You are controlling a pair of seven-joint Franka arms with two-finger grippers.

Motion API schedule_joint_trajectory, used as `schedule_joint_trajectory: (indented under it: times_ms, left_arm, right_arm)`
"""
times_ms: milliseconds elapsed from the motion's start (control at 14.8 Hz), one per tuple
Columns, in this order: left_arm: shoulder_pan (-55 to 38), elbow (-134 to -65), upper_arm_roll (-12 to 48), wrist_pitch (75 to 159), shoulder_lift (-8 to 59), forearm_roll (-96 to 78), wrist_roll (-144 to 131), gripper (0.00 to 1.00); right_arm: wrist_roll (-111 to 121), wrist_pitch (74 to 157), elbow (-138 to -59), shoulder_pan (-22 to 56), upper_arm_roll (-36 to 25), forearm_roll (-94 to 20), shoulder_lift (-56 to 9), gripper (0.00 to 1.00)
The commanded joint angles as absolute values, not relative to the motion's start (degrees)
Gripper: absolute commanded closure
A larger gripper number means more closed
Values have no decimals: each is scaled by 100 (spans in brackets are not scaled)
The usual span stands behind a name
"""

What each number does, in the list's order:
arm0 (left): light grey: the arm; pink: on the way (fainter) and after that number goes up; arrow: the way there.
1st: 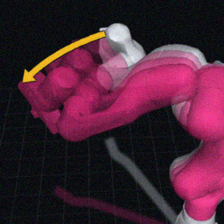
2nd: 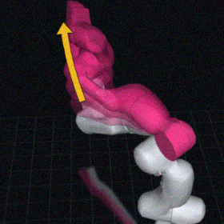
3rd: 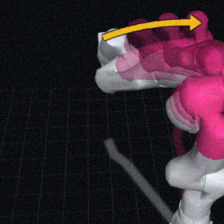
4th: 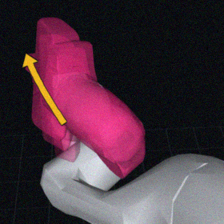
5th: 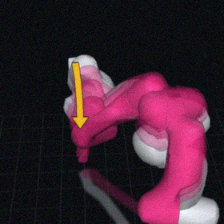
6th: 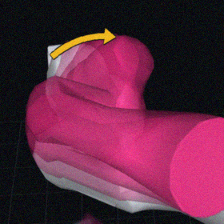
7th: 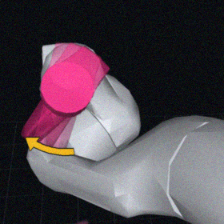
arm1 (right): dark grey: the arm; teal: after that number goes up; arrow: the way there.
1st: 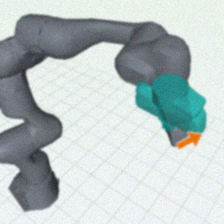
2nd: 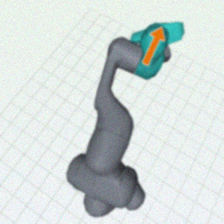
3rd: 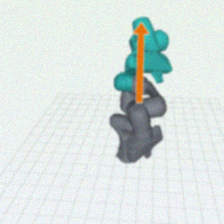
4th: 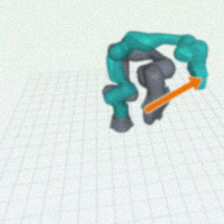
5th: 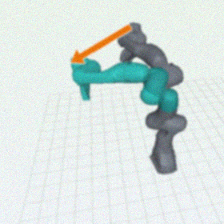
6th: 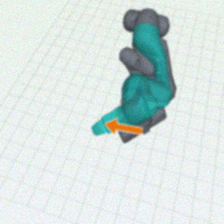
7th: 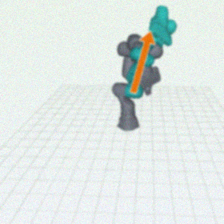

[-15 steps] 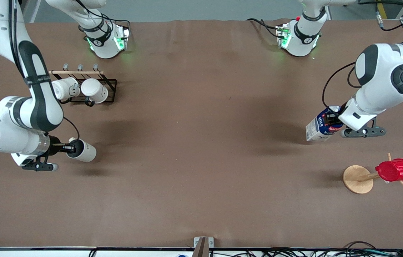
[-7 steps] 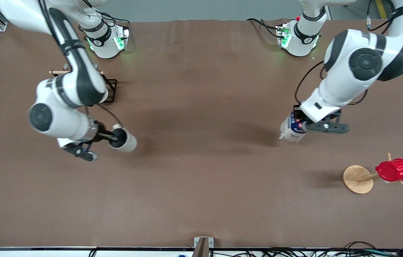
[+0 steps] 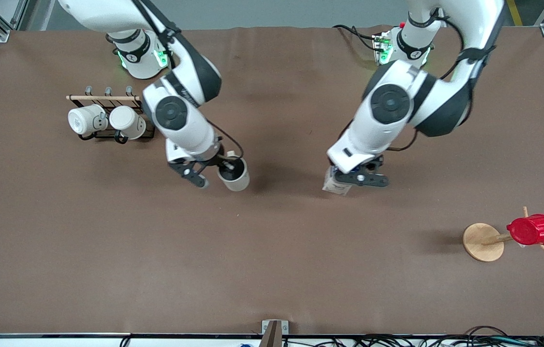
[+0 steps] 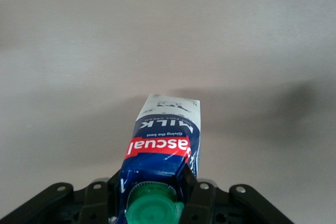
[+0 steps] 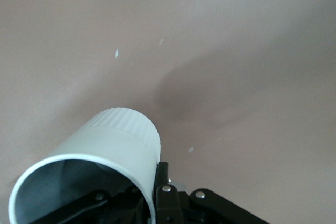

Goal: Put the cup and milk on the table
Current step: 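Carry the mug and carton toward each other at the table middle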

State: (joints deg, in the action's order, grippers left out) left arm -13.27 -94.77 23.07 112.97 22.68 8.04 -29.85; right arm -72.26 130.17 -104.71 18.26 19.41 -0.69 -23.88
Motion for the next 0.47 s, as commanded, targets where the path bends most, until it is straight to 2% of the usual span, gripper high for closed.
schedule_joint_trajectory:
  times_ms: [0,405]
  left_arm:
    - [-1756,-8913,2312,11206,2829,1081,-3523,88]
    - [-2144,-8903,2312,11171,2979,1107,-3902,88]
  right_arm:
    - [-7768,13463,-10459,2055,1969,88,-2758,99]
    - [-8639,14035,-10450,2180,2057,764,-3260,98]
